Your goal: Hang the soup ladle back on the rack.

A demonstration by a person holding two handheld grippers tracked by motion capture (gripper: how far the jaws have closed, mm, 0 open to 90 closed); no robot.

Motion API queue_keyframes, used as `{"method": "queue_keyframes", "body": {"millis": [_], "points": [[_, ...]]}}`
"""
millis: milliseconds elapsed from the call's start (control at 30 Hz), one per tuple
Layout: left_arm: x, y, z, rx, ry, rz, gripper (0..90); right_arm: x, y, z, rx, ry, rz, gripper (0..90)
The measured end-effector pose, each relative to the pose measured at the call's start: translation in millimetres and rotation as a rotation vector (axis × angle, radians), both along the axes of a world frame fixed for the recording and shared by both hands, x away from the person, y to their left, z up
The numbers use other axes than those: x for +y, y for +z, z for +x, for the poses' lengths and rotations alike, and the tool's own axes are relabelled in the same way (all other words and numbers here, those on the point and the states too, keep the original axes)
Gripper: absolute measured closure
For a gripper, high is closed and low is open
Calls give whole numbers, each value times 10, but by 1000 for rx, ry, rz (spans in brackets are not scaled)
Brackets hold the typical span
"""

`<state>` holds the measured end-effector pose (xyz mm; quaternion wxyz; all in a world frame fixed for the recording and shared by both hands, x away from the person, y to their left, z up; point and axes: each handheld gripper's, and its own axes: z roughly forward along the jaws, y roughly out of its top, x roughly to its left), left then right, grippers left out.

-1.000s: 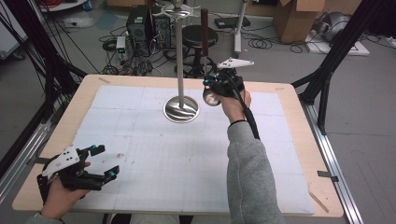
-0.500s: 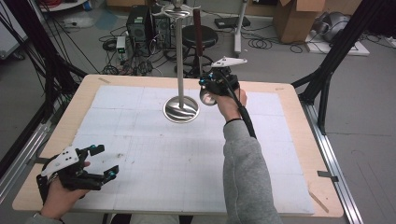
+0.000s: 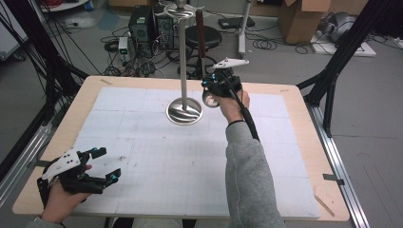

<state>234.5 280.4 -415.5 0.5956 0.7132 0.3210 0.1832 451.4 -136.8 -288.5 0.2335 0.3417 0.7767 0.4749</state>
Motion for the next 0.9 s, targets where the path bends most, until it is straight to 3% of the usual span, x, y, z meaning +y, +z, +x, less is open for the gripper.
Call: {"method": "queue_keyframes", "body": {"millis": [500, 900], "points": [[-8, -6, 2, 4, -3, 4, 24, 25, -15, 23, 7, 3, -2, 845], [15, -5, -7, 4, -1, 1, 24, 150, -16, 82, 18, 13, -5, 844]]}}
